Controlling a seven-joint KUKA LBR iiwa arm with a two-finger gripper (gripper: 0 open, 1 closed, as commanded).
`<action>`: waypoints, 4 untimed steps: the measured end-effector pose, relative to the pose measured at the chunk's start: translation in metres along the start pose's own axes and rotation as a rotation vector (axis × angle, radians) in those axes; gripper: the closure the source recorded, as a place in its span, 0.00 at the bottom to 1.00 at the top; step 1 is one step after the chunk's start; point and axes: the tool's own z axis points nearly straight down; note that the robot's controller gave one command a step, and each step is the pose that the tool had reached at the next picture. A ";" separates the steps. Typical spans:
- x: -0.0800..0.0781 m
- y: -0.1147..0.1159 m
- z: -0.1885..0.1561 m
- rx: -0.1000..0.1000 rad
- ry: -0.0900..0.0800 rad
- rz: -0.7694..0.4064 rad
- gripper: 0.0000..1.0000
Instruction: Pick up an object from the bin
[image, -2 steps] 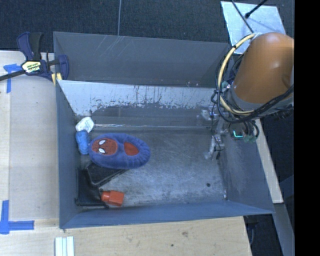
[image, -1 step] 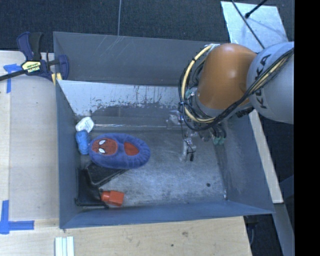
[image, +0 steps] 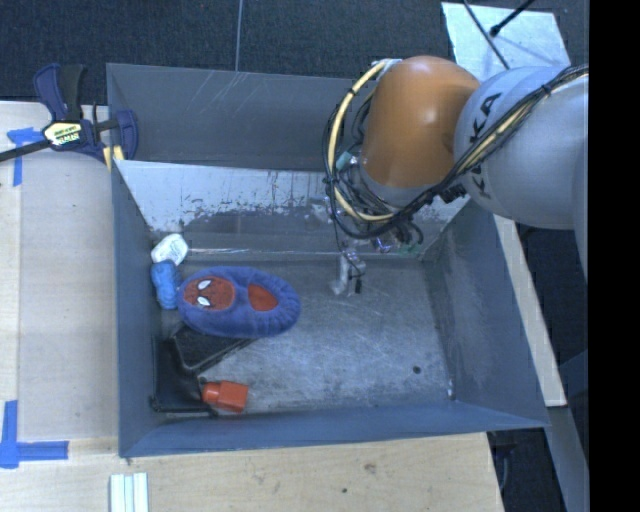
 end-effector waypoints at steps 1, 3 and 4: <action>0.001 -0.002 0.000 0.001 0.002 0.003 0.00; 0.020 0.002 0.012 0.001 -0.001 -0.355 0.00; 0.007 -0.001 0.007 0.000 -0.001 -0.494 0.00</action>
Offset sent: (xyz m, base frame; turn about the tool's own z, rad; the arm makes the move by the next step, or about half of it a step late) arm 0.0000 0.0000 0.0000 0.0000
